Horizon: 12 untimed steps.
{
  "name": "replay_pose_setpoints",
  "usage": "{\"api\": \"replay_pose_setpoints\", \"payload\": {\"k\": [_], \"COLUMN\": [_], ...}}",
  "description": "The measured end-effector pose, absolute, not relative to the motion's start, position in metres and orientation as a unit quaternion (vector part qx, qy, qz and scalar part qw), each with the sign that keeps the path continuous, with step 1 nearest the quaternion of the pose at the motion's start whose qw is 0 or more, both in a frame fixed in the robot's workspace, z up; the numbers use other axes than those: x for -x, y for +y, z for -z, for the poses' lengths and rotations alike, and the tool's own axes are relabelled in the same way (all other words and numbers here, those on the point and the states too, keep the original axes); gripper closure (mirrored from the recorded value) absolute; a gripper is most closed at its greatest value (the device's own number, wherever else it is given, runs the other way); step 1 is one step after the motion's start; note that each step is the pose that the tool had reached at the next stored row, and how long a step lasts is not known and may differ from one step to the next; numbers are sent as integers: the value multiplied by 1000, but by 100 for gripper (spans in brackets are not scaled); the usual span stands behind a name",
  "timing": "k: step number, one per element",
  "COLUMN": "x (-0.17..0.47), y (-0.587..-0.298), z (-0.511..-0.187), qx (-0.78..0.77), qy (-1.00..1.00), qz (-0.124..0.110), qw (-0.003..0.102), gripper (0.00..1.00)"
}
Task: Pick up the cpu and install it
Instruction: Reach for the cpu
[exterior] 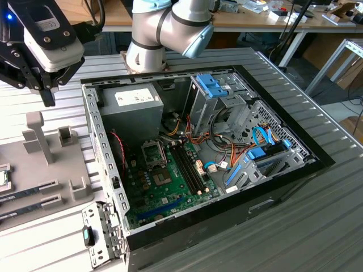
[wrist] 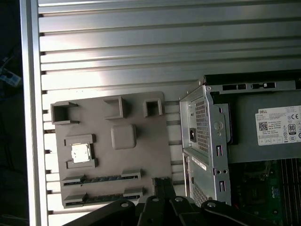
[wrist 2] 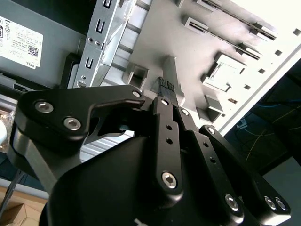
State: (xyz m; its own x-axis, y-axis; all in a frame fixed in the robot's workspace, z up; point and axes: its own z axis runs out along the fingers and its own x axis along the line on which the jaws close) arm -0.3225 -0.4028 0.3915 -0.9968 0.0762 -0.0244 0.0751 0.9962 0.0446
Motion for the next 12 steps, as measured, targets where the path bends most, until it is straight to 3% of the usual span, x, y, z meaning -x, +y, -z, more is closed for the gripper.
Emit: {"api": "replay_pose_setpoints", "payload": {"k": [12], "x": [326], "y": [-403], "z": [-391], "qx": [-38], "qy": [999], "qz": [-22], "qw": [13], "gripper": [89]}}
